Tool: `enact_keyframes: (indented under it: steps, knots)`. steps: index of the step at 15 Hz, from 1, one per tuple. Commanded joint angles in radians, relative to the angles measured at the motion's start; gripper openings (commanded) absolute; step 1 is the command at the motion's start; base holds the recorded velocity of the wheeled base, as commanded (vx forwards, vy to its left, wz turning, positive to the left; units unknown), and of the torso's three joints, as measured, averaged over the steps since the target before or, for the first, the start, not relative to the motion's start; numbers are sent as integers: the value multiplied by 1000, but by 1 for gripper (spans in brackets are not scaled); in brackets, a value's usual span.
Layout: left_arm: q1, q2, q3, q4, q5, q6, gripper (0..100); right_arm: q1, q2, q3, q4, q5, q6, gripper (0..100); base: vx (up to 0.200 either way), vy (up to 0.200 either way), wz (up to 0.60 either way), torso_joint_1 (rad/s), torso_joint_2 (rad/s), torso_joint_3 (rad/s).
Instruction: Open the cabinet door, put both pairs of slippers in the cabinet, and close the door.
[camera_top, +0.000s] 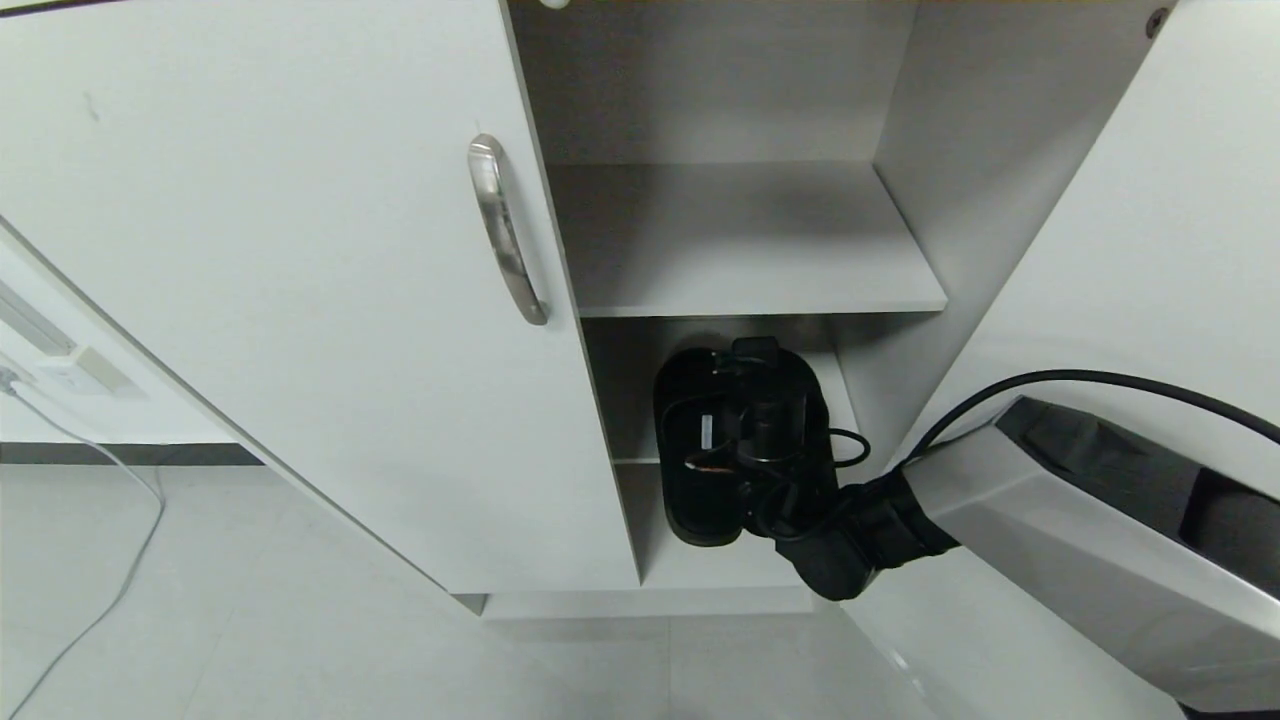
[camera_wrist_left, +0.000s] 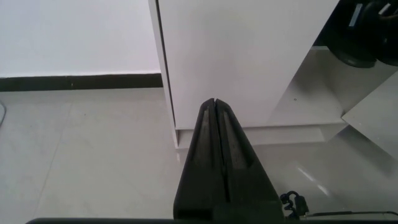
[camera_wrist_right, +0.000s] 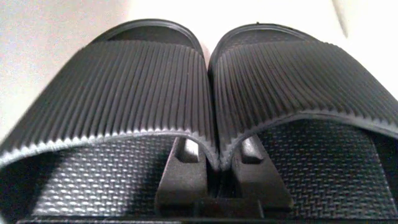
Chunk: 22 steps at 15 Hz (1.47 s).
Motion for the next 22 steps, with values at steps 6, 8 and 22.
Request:
enact_keyframes:
  steps: [6, 8, 22]
  knots:
    - [1, 2, 0, 0, 0, 0, 0, -45, 96, -223, 109, -2, -3, 0, 0, 0, 0, 0, 0, 0]
    - [1, 2, 0, 0, 0, 0, 0, -52, 102, -270, 134, -2, -12, 0, 0, 0, 0, 0, 0, 0]
    - [1, 2, 0, 0, 0, 0, 0, -69, 174, -402, 178, -2, -21, 0, 0, 0, 0, 0, 0, 0]
